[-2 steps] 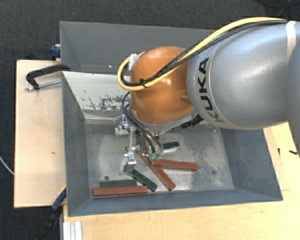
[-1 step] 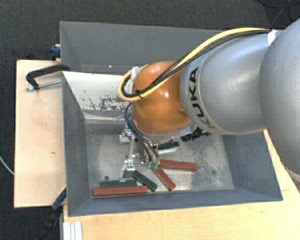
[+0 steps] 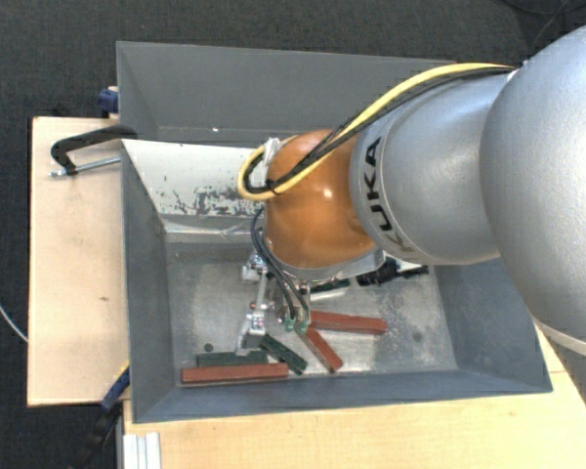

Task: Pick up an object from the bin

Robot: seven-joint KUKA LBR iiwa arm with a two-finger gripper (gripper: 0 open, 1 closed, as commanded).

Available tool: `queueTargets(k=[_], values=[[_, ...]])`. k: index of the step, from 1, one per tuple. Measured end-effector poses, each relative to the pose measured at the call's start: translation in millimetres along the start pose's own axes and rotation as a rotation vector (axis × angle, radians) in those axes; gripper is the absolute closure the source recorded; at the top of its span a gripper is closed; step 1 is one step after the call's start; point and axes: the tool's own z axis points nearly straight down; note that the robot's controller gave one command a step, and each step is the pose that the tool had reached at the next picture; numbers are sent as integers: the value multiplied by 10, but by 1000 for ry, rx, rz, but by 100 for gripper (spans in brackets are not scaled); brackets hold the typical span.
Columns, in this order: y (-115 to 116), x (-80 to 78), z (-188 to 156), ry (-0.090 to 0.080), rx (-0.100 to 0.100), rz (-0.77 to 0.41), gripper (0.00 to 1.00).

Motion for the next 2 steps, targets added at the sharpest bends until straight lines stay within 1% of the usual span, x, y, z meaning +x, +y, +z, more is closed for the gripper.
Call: queueTargets(k=[1,2], values=[[-91,64,443,9,-1,-232,100],[-90,-4,453,-22,-9,-227,0]])
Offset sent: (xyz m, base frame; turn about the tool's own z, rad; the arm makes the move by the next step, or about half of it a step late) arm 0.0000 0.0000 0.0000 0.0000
